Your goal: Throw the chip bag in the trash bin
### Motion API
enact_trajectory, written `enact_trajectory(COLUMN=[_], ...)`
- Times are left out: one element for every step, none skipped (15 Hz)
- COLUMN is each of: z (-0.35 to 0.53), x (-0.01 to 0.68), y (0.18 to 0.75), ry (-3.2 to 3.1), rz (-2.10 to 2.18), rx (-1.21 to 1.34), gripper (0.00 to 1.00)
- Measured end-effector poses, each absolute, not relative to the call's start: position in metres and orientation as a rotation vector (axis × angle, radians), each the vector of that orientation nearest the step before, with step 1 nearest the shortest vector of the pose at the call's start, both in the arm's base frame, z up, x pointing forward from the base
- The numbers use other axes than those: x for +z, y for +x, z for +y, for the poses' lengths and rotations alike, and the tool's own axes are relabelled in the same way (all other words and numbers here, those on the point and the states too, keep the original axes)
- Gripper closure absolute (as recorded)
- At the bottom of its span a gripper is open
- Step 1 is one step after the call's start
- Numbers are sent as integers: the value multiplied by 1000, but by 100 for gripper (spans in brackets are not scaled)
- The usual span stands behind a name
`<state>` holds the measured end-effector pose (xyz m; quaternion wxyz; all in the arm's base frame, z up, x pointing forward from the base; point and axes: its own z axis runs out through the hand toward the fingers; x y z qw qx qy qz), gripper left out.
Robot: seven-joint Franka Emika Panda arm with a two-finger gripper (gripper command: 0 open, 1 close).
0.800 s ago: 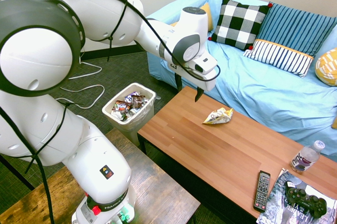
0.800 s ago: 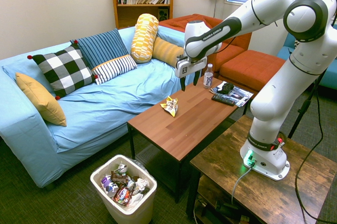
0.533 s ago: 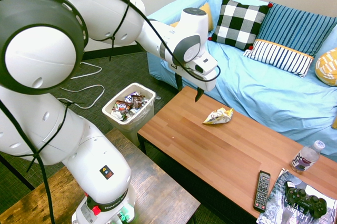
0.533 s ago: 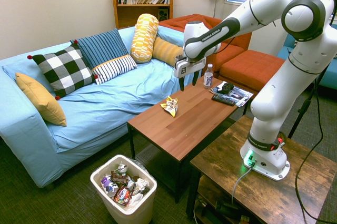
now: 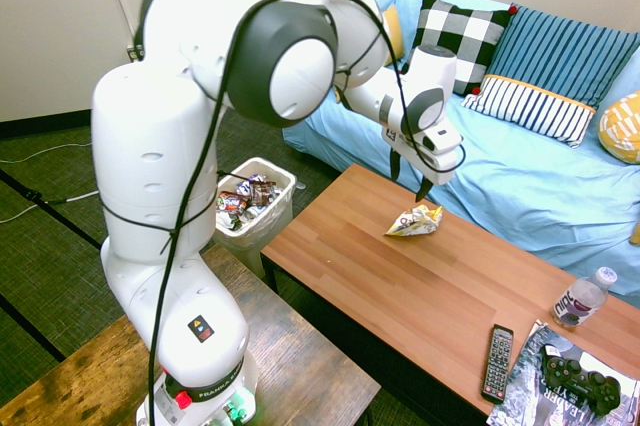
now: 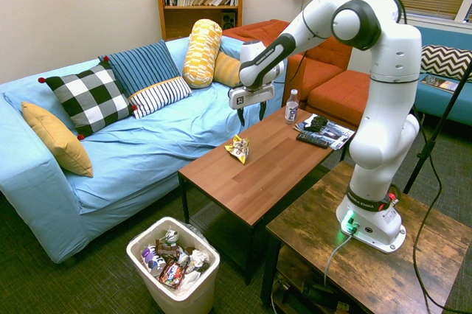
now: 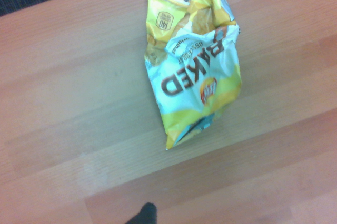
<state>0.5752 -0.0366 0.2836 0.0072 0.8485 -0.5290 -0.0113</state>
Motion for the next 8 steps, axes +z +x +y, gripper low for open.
enact_trajectory(z=[-40, -41, -43, -44, -45, -48, -51, -54], x=[270, 256, 242, 228, 215, 203, 193, 181], y=[586, 597, 606, 613, 621, 627, 632, 636], ry=[2658, 2656, 2649, 2637, 2625, 2611, 2600, 2587], rz=[-1677, -1690, -1702, -1714, -1722, -1732, -1738, -1743], rx=[-90, -142, -187, -223, -247, -269, -285, -296], gripper=[0, 0, 0, 0, 0, 0, 0, 0])
